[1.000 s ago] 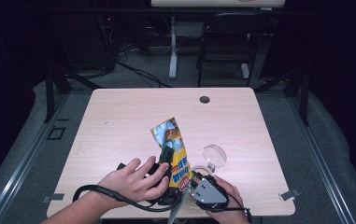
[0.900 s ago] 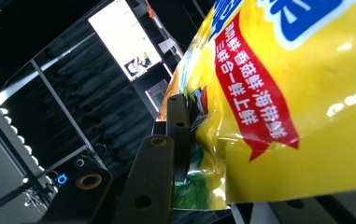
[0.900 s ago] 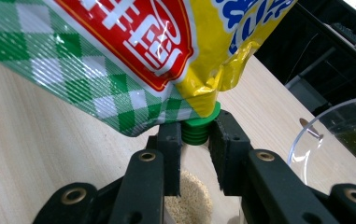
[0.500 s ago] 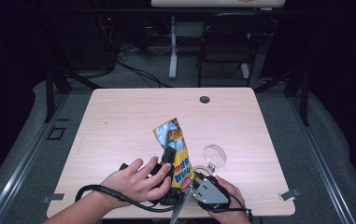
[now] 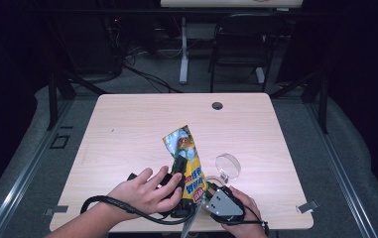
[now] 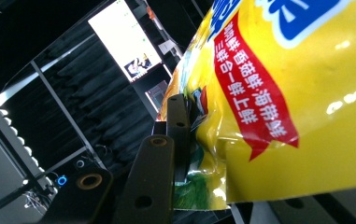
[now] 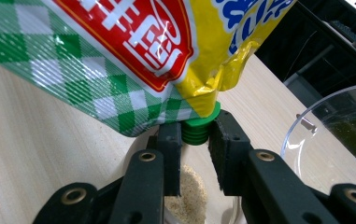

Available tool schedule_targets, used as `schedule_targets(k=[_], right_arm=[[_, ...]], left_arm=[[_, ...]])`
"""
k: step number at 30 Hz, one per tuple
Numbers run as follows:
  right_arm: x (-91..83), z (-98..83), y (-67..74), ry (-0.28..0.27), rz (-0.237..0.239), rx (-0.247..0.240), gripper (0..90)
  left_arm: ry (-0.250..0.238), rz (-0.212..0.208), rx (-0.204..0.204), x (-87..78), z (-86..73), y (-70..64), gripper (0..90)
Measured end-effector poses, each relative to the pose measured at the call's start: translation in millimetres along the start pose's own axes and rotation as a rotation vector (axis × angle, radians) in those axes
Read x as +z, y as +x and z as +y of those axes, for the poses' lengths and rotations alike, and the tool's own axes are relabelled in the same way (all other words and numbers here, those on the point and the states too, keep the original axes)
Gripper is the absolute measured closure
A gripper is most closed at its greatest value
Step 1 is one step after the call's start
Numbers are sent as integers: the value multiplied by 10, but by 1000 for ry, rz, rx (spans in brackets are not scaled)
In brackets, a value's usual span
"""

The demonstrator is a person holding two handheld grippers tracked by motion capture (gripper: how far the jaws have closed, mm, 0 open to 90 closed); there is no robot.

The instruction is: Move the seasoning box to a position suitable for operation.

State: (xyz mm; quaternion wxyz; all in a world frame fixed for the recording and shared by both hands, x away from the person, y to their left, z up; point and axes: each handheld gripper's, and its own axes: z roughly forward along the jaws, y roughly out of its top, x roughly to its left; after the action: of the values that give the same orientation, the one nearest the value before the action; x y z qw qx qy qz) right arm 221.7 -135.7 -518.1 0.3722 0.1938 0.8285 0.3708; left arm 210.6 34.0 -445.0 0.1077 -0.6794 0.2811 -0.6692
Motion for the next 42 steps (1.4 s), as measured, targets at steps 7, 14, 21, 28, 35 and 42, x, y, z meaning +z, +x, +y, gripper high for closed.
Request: schedule_targets(k=[7, 14, 21, 28, 35, 42], right_arm=[[-1, -14, -9, 1, 6, 1, 748], [-17, -25, -17, 11, 1, -1, 747], [-37, -18, -41, -2, -3, 9, 748], [-7, -15, -38, 5, -1, 1, 749], [16, -5, -18, 11, 3, -14, 749], [24, -7, -9, 20, 1, -29, 749]], left_arm=[[2, -13, -9, 13, -1, -22, 838], [-3, -20, -20, 28, 5, -19, 839], [-5, -21, -43, 40, -22, -1, 839], [5, -40, -67, 52, -28, -60, 841], [8, -46, -76, 52, -44, -103, 840], [13, -63, -87, 56, -48, -153, 840]])
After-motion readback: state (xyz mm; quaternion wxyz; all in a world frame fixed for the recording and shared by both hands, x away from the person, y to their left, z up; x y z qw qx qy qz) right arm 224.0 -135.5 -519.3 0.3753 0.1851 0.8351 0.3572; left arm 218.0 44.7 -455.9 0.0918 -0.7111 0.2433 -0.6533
